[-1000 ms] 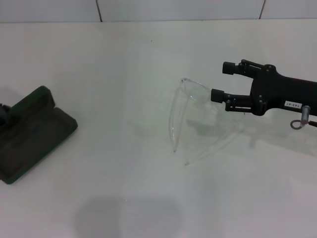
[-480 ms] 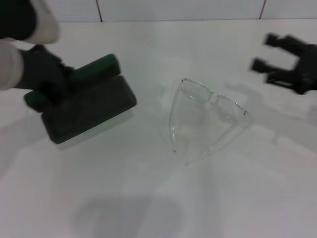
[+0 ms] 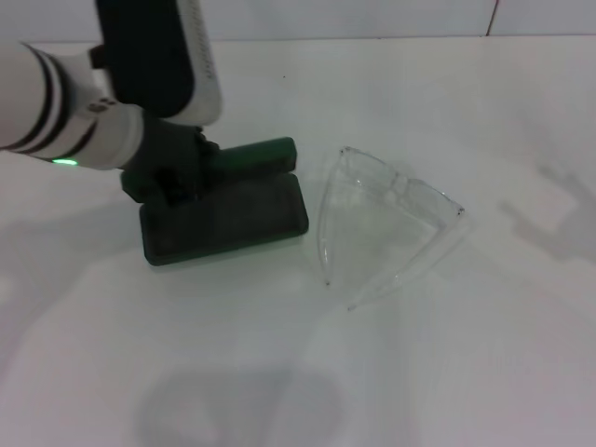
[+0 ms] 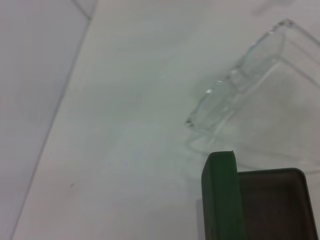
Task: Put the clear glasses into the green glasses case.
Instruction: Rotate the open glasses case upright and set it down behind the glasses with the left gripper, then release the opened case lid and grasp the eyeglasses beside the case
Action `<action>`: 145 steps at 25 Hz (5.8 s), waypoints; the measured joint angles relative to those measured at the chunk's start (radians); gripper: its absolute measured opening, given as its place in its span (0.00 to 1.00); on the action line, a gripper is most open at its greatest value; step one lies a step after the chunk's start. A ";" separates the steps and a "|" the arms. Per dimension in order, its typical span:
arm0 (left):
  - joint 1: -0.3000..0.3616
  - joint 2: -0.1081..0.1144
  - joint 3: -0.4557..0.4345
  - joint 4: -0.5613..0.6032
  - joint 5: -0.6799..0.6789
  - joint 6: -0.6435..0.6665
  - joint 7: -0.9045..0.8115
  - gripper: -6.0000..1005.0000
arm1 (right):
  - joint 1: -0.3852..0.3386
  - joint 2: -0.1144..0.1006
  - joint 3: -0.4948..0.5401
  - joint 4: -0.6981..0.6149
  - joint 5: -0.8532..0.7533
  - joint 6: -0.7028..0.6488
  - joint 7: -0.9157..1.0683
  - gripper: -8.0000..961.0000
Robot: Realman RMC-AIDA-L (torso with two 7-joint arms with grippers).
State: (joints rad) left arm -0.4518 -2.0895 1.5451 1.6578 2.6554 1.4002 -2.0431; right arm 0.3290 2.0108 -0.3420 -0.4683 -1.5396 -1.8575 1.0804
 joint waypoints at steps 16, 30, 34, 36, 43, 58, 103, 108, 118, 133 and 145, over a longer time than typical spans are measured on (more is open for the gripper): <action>-0.136 -0.004 0.053 -0.172 -0.117 -0.064 0.134 0.23 | -0.050 0.000 0.008 0.002 0.021 -0.012 -0.001 0.90; -0.131 -0.004 0.136 -0.200 -0.109 -0.155 0.127 0.25 | -0.052 0.002 0.009 0.003 0.021 -0.015 -0.001 0.89; -0.120 -0.004 0.136 -0.201 -0.107 -0.182 0.120 0.26 | -0.056 0.002 0.009 0.003 0.021 -0.021 -0.001 0.89; -0.115 -0.004 0.139 -0.201 -0.098 -0.199 0.107 0.26 | -0.059 0.002 0.009 0.004 0.022 -0.025 -0.001 0.89; -0.112 -0.006 0.185 -0.217 -0.035 -0.226 0.053 0.27 | -0.065 0.002 0.009 0.018 0.024 -0.028 -0.013 0.89; -0.113 -0.007 0.216 -0.222 -0.008 -0.248 -0.017 0.29 | -0.067 0.000 0.009 0.027 0.025 -0.029 -0.025 0.89; 0.067 -0.004 0.214 0.044 -0.062 -0.376 -0.100 0.33 | -0.066 -0.033 -0.077 -0.121 -0.070 -0.042 0.129 0.89; 0.145 -0.002 0.142 0.052 -0.336 -0.473 -0.013 0.33 | -0.045 -0.022 -0.084 -0.333 -0.203 -0.010 0.259 0.89; 0.225 0.002 -0.191 -0.146 -1.074 -0.236 0.200 0.33 | 0.089 -0.016 -0.148 -0.634 -0.518 0.104 0.561 0.88; 0.094 0.023 -0.595 -0.834 -1.248 0.422 0.564 0.33 | 0.468 -0.070 -0.559 -0.638 -0.897 0.180 0.882 0.88; 0.125 0.020 -0.598 -0.937 -1.240 0.422 0.672 0.33 | 0.724 0.006 -0.683 -0.503 -1.157 0.250 0.972 0.87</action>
State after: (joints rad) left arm -0.3263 -2.0697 0.9475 0.7207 1.4153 1.8222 -1.3713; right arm 1.0528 2.0172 -1.0249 -0.9716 -2.6970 -1.6076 2.0521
